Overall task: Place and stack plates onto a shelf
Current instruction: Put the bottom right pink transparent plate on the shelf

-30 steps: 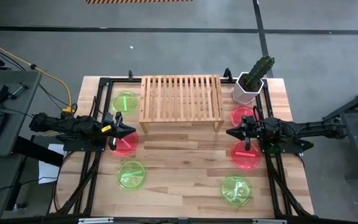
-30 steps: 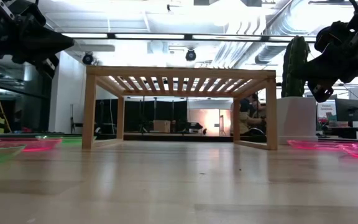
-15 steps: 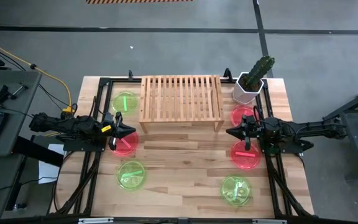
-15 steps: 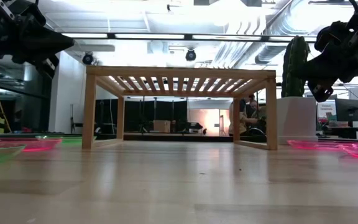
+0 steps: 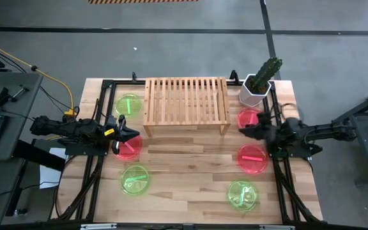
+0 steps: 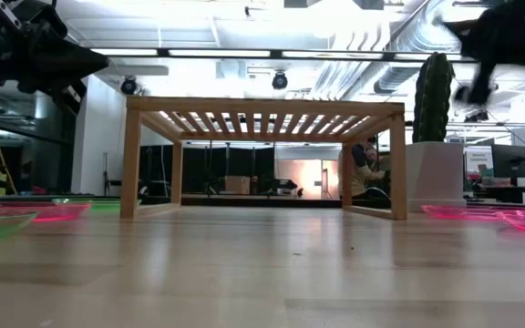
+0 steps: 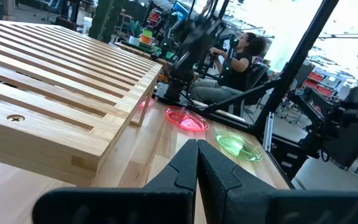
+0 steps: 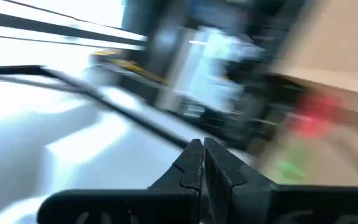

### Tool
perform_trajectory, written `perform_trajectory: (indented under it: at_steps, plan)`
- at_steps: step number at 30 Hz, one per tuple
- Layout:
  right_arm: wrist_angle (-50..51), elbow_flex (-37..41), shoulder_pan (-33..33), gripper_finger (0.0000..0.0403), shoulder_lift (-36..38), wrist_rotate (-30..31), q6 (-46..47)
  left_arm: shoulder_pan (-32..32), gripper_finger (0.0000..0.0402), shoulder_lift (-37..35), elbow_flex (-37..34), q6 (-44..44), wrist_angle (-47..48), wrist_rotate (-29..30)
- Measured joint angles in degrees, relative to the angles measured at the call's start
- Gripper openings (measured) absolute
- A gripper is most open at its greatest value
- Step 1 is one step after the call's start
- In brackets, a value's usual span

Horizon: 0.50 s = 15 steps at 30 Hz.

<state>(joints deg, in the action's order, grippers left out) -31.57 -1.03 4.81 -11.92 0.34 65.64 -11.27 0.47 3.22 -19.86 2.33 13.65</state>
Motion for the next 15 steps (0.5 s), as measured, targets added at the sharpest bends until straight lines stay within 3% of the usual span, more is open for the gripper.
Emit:
perform_trajectory:
  at_steps: [2, 4, 8, 15]
  plan:
    - [-2.5, -2.5, 2.1, 0.0, -1.6, 1.0, -0.3, 0.0, 0.0, 0.0, 0.0, 0.0, 0.0, 0.0]
    - [2.8, -7.5, 4.8, 0.0, -4.3, 2.7, -1.8, 0.0, 0.0, 0.0, 0.0, 0.0, 0.0, 0.0]
    - [27.2, -21.4, 10.6, 0.0, -14.4, 3.7, -0.4, 0.0, 0.0, 0.0, 0.0, 0.0, 0.0, 0.0]
    - [61.2, -42.3, 21.8, 0.0, -38.0, 3.7, 15.0, 0.0, 0.0, 0.0, 0.0, 0.0, 0.0, 0.0]
